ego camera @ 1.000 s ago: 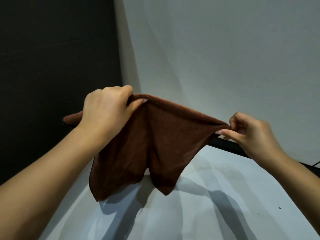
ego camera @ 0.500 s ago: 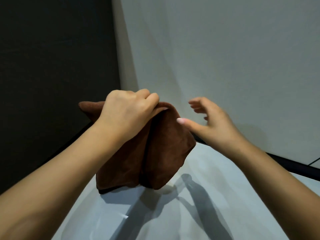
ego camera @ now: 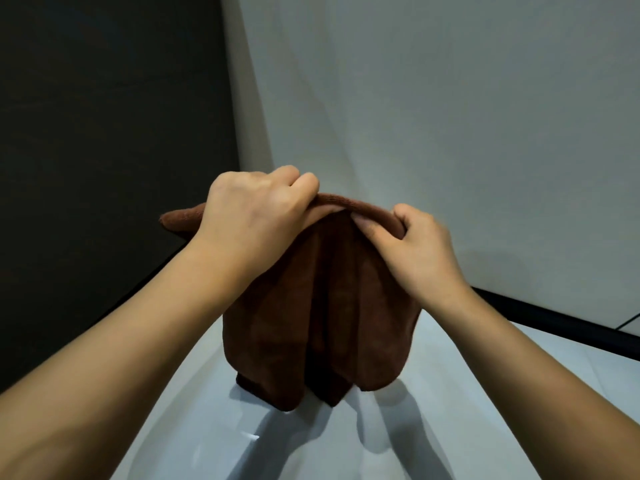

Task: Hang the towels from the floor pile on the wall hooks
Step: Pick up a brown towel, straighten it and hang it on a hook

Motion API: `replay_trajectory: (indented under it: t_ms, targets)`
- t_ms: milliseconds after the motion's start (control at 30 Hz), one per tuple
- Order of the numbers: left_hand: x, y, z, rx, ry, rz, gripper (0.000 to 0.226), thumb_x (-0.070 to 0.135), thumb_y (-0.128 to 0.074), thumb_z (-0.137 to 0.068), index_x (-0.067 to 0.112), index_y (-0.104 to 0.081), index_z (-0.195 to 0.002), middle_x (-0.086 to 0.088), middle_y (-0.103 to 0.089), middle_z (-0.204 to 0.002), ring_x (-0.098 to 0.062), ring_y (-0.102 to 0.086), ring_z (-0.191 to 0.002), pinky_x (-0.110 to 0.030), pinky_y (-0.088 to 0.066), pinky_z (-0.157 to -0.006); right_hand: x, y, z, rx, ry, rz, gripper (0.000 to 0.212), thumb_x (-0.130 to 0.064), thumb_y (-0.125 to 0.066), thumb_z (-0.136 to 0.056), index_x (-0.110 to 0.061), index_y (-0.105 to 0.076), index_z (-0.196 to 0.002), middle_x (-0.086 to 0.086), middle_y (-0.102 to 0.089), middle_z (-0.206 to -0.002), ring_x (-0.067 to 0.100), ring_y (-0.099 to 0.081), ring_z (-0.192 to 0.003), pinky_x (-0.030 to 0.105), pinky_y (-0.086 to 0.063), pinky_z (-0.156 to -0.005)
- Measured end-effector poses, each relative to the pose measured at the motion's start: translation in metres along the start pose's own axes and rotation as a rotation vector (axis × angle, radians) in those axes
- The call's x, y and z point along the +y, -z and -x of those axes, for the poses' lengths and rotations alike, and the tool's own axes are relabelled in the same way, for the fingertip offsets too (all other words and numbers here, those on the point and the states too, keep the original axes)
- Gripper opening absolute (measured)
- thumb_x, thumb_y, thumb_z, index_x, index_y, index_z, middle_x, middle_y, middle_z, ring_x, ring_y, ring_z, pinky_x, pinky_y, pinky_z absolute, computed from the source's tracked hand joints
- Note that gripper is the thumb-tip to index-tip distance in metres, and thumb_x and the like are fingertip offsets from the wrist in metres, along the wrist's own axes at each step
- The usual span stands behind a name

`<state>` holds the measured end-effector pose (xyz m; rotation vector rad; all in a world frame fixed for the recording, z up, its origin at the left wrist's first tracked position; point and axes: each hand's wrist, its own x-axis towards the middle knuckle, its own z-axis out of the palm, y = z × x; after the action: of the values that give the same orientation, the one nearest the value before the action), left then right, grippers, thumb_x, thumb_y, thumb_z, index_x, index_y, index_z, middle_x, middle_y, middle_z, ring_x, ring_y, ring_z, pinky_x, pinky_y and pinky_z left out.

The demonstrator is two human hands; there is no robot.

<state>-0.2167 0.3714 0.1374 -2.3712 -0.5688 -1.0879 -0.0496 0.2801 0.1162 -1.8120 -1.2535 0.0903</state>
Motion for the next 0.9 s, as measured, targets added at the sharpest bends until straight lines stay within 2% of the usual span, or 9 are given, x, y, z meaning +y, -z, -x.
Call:
replay_trajectory:
  t_ms: [167, 300, 400, 467, 533, 633, 700, 800, 900]
  targets:
    - [0.006, -0.001, -0.004, -0.141, 0.076, -0.029, 0.048, 0.054, -0.041, -0.088, 0.011, -0.045, -0.068, -0.004, -0.042, -0.053, -0.023, -0.037, -0.035, -0.02, -0.018, -0.044, -0.002, 0.012, -0.002, 0.077, 0.095, 0.135, 0.05, -0.049, -0.061, -0.081, -0.014, -0.034, -0.059, -0.001, -0.039, -0.052, 0.025, -0.042, -0.061, 0.036, -0.03, -0.054]
    - [0.015, -0.012, -0.001, -0.245, 0.139, 0.001, 0.025, 0.01, -0.072, -0.077, 0.01, -0.047, -0.073, -0.005, -0.041, -0.062, -0.024, -0.04, -0.045, -0.025, -0.019, -0.045, -0.01, 0.012, -0.001, 0.069, 0.186, 0.24, 0.046, -0.048, -0.059, -0.085, -0.016, -0.033, -0.064, -0.004, -0.038, -0.055, 0.025, -0.042, -0.063, 0.035, -0.027, -0.054]
    - [0.024, -0.016, -0.003, -0.28, 0.378, 0.274, 0.015, 0.017, -0.046, -0.096, 0.013, -0.038, -0.084, -0.001, -0.042, -0.078, -0.028, -0.047, -0.073, -0.039, -0.036, -0.059, -0.014, 0.012, -0.002, 0.066, 0.256, 0.393, 0.04, -0.053, -0.051, -0.088, -0.017, -0.039, -0.075, -0.003, -0.038, -0.062, 0.031, -0.048, -0.072, 0.033, -0.025, -0.057]
    - [0.028, -0.018, -0.005, -0.255, 0.562, 0.473, 0.014, 0.02, -0.038, -0.099, 0.012, -0.039, -0.087, 0.0, -0.045, -0.077, -0.029, -0.048, -0.077, -0.044, -0.042, -0.066, -0.015, 0.014, -0.002, 0.07, 0.301, 0.449, 0.039, -0.055, -0.047, -0.089, -0.018, -0.039, -0.079, -0.002, -0.038, -0.065, 0.036, -0.053, -0.076, 0.034, -0.026, -0.057]
    - [0.034, -0.019, -0.009, -0.24, 0.616, 0.498, 0.013, 0.021, -0.039, -0.097, 0.011, -0.041, -0.09, -0.003, -0.05, -0.076, -0.033, -0.05, -0.078, -0.044, -0.044, -0.067, -0.013, 0.015, -0.002, 0.062, 0.321, 0.498, 0.039, -0.056, -0.044, -0.09, -0.019, -0.037, -0.082, 0.002, -0.041, -0.066, 0.038, -0.055, -0.078, 0.034, -0.027, -0.058]
    - [0.041, -0.028, -0.009, -0.215, 0.512, 0.319, 0.019, 0.03, -0.042, -0.096, 0.012, -0.046, -0.093, -0.01, -0.059, -0.084, -0.037, -0.055, -0.082, -0.039, -0.039, -0.064, -0.002, 0.021, -0.005, 0.038, 0.343, 0.594, 0.038, -0.057, -0.039, -0.091, -0.019, -0.035, -0.086, 0.012, -0.059, -0.081, 0.039, -0.057, -0.084, 0.034, -0.027, -0.06]
    - [0.042, -0.036, -0.006, -0.199, 0.367, 0.247, 0.027, 0.036, -0.044, -0.095, 0.011, -0.049, -0.088, -0.012, -0.061, -0.078, -0.038, -0.059, -0.073, -0.036, -0.035, -0.056, 0.011, 0.025, -0.009, 0.007, 0.38, 0.7, 0.039, -0.055, -0.037, -0.092, -0.017, -0.041, -0.091, 0.013, -0.063, -0.089, 0.039, -0.058, -0.086, 0.034, -0.027, -0.06]
    - [0.043, -0.048, 0.005, -0.244, 0.153, 0.196, 0.035, 0.042, -0.039, -0.089, 0.012, -0.046, -0.072, -0.007, -0.054, -0.058, -0.033, -0.053, -0.044, -0.025, -0.029, -0.042, 0.034, 0.028, -0.01, -0.001, 0.506, 0.812, 0.043, -0.053, -0.043, -0.09, -0.012, -0.049, -0.082, 0.011, -0.062, -0.067, 0.035, -0.061, -0.061, 0.028, -0.025, -0.051]
    - [0.042, -0.059, 0.015, -0.292, 0.056, 0.145, 0.035, 0.04, -0.038, -0.088, 0.012, -0.047, -0.068, -0.006, -0.052, -0.053, -0.029, -0.049, -0.036, -0.021, -0.022, -0.042, 0.052, 0.023, -0.012, 0.074, 0.598, 0.846, 0.041, -0.05, -0.041, -0.082, -0.013, -0.048, -0.063, 0.002, -0.05, -0.043, 0.027, -0.048, -0.033, 0.019, -0.015, -0.046]
